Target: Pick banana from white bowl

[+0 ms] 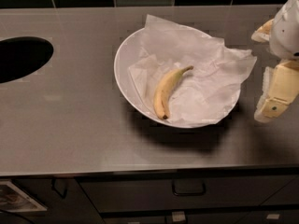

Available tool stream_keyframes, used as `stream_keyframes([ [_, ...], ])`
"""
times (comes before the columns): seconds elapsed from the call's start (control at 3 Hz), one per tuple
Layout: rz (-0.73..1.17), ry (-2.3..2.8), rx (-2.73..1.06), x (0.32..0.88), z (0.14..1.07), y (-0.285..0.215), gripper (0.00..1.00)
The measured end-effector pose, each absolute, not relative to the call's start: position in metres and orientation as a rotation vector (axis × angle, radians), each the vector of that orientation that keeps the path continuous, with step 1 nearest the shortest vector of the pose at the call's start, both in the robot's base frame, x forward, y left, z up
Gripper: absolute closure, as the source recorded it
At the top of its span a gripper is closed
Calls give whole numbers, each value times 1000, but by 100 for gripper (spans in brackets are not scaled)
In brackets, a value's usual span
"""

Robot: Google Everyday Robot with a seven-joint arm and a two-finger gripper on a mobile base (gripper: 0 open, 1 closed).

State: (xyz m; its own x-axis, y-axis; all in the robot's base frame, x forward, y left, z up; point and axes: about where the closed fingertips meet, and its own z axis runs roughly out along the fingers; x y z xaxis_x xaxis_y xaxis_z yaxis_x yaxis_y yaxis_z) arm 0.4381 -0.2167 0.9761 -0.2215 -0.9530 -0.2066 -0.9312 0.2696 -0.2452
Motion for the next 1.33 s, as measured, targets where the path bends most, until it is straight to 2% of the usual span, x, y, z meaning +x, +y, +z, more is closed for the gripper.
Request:
stream_keyframes([
  [0.67, -98, 2200, -1748, 445, 977, -206, 0],
  [1.33, -20, 1975, -2006, 483, 963, -128, 0],
])
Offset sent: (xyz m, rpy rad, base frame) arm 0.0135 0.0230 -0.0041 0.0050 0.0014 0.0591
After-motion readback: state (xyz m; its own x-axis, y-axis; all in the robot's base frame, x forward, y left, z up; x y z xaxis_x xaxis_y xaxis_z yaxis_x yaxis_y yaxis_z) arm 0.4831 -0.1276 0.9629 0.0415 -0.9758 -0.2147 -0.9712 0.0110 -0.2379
